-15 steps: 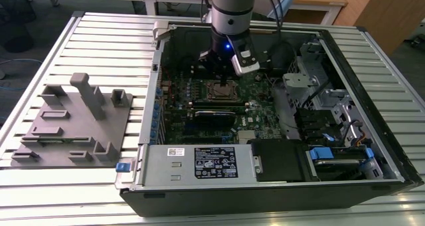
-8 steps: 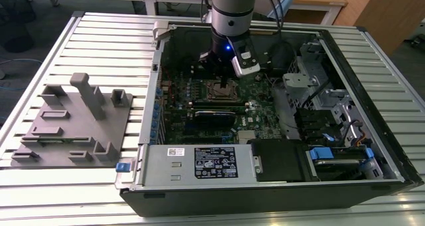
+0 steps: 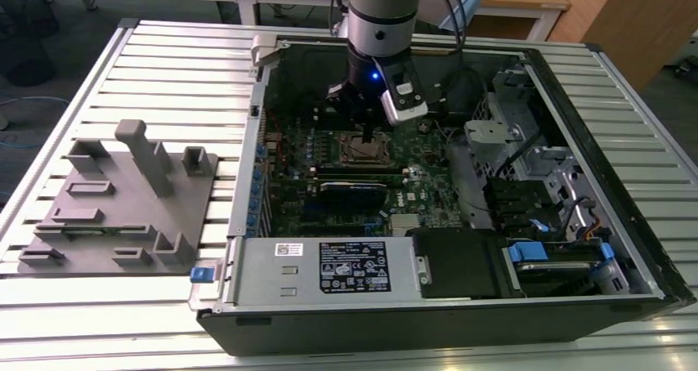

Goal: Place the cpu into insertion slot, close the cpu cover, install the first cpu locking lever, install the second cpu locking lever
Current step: 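Install the second cpu locking lever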

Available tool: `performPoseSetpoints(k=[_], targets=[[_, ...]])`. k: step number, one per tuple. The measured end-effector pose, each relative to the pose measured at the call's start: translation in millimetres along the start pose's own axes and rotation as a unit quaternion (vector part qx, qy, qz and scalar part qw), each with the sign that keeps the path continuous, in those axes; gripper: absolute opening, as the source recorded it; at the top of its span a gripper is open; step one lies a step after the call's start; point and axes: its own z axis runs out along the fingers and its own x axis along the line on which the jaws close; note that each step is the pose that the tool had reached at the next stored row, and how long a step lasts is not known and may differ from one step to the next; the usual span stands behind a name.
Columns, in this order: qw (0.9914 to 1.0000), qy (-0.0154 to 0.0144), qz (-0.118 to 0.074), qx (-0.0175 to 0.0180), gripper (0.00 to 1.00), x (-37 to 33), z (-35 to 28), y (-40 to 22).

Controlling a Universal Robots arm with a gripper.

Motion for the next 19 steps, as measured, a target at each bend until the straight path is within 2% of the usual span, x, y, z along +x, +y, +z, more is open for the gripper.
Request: performPoseSetpoints(k=[5,14,19], targets=[[1.00000,0.0001,0.000,0.0001,0.11,-0.3,-0.3,-1.6],[1.00000,0.0000,0.000,0.0000,0.11,-2.4,-1.0,-14.9],[1.00000,0.0000,0.000,0.0000,0.11,-3.2,-1.3,-20.0]])
